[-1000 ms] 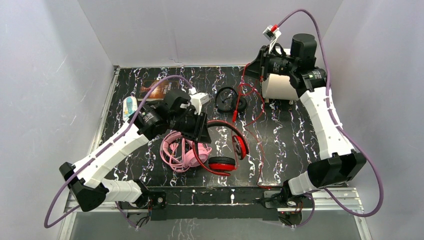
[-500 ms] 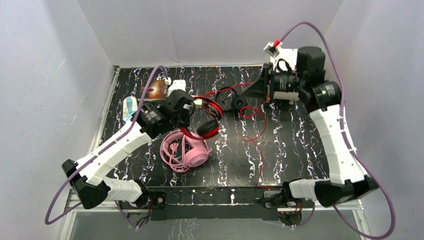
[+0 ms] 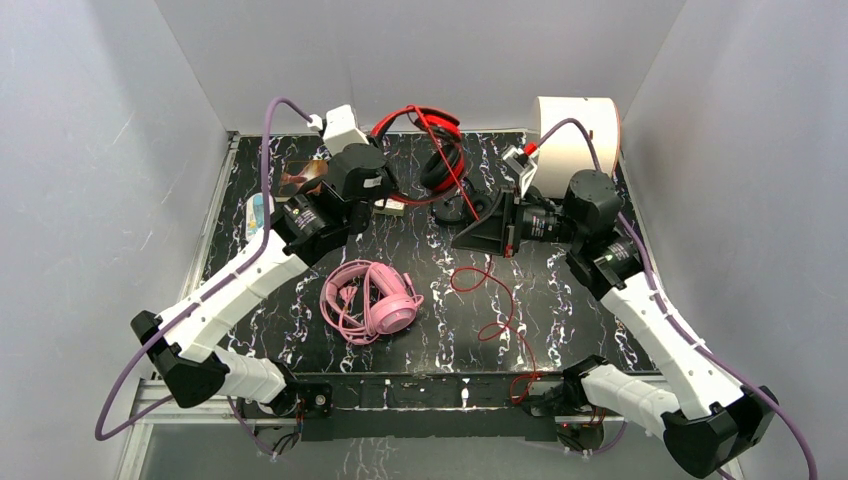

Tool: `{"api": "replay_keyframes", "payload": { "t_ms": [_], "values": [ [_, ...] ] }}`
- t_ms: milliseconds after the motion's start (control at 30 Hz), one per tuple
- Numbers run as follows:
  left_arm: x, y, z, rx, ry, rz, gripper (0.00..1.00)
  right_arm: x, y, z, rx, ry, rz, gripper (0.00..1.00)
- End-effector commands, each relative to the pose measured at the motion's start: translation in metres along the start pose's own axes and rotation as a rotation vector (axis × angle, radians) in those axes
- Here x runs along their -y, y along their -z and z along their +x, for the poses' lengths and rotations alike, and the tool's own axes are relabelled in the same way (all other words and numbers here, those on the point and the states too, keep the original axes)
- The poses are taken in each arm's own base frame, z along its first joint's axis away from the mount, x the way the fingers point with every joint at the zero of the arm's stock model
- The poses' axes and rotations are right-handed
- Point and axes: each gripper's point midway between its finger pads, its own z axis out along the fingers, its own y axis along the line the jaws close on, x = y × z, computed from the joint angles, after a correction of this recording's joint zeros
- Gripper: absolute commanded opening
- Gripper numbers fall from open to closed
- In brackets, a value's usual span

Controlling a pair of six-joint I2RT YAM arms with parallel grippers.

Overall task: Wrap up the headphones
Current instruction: Wrap the headphones cable around the headphones.

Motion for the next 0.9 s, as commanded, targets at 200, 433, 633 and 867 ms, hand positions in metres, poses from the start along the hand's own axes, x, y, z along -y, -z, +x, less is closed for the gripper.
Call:
{"api": "replay_keyframes", "payload": {
  "t_ms": [200, 433, 633, 867],
  "values": [
    [0.078, 0.047, -0.075, 0.041, 0.451, 0.371, 0.00, 0.018, -0.007, 0.000, 0.164, 0.107, -0.026, 0.13],
    [0.108, 0.081, -0.066, -0.123, 0.516, 0.576, 0.00, 0.046, -0.009, 0.007, 0.226, 0.160, 0.025, 0.22],
    [0.120, 0.113, -0.063, -0.233, 0.575, 0.709, 0.00, 0.066, -0.017, 0.013, 0.268, 0.209, -0.006, 0.38],
    [0.122, 0.133, -0.066, -0.279, 0.587, 0.771, 0.00, 0.090, -0.030, 0.012, 0.282, 0.240, -0.018, 0.57]
  ]
}}
